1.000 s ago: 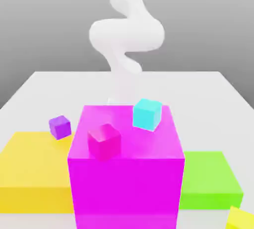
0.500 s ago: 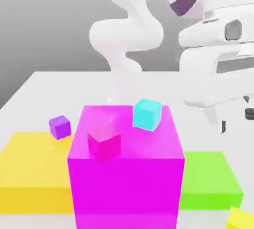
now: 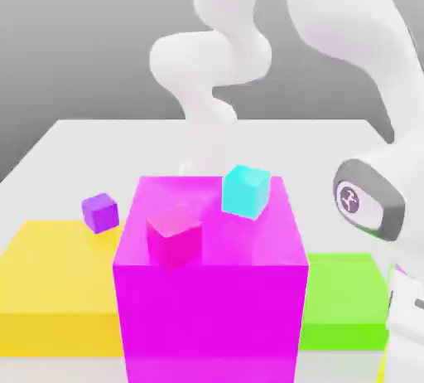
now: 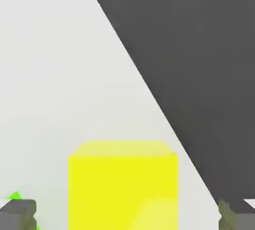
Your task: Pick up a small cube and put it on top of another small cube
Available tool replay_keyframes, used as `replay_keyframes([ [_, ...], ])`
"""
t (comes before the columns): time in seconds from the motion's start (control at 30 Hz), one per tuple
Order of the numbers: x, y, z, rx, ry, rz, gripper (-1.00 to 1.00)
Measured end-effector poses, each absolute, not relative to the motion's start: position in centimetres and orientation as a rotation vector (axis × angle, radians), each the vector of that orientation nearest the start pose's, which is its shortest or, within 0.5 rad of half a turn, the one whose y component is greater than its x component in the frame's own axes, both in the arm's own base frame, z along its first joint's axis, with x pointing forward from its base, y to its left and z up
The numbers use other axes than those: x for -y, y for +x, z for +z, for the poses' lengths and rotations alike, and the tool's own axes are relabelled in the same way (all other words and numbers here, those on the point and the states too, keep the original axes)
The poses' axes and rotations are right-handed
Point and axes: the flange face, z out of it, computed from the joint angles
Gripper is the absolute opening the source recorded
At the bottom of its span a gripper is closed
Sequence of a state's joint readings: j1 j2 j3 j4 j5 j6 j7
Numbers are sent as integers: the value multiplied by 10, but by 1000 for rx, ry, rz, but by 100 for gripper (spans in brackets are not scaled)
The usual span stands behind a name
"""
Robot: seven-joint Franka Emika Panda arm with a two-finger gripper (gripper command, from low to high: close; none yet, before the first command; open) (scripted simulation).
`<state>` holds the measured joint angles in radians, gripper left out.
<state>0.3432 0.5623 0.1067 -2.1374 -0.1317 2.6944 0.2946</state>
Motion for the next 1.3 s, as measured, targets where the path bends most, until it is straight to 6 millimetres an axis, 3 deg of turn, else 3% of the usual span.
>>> replay_keyframes([
  [0.2, -251, 506, 137, 405, -3115, 1, -100],
  [0.37, -257, 506, 197, 450, -3102, -2, -100],
  [0.4, -250, 510, 212, 420, -3107, -6, -100],
  [0.6, -167, 533, 309, 65, -3154, -27, -100],
  [0.7, -108, 535, 357, -182, -3158, -34, -100],
  [0.8, -46, 525, 400, -480, -3129, -30, -100],
  [0.93, 16, 495, 451, -834, -3040, -15, -100],
  [1.0, 37, 485, 447, -961, -2989, -1, -100],
  [1.07, 42, 483, 422, -992, -2976, 2, -100],
  [1.1, 43, 482, 407, -998, -2974, 3, 100],
  [1.27, 43, 482, 407, -998, -2974, 3, 100],
  [1.3, 43, 481, 399, -1001, -2975, 2, 100],
])
